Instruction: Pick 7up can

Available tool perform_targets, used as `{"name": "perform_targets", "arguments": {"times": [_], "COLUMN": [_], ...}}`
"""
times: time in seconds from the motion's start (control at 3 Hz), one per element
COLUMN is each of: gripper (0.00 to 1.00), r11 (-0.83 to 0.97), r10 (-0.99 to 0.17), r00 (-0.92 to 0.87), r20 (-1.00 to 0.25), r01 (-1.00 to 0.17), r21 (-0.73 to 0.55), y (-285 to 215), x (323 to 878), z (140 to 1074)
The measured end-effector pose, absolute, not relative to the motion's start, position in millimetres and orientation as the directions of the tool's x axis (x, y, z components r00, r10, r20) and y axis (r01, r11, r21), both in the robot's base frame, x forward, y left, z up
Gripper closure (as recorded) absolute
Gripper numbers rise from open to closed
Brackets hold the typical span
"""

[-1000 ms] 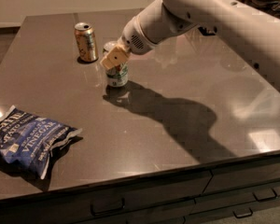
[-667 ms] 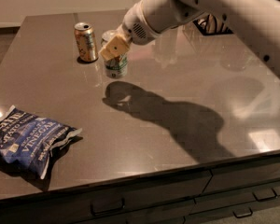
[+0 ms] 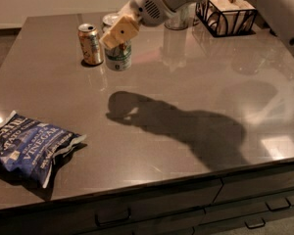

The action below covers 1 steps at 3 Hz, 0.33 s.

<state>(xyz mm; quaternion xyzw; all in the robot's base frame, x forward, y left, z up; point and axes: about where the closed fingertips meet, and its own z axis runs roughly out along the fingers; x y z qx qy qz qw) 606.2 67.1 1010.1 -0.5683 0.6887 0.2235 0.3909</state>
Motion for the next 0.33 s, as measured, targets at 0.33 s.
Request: {"name": "perform_targets", "arguments": {"times": [0.33], "gripper": [1.00], "r11": [0.242], "r10": [-0.609], "r00": [-0.038], "r20": [-0.792], "r01": [-0.960], "r21": [-0.140], "y": [67.0], "x": [604.2], "z": [1015.0]}}
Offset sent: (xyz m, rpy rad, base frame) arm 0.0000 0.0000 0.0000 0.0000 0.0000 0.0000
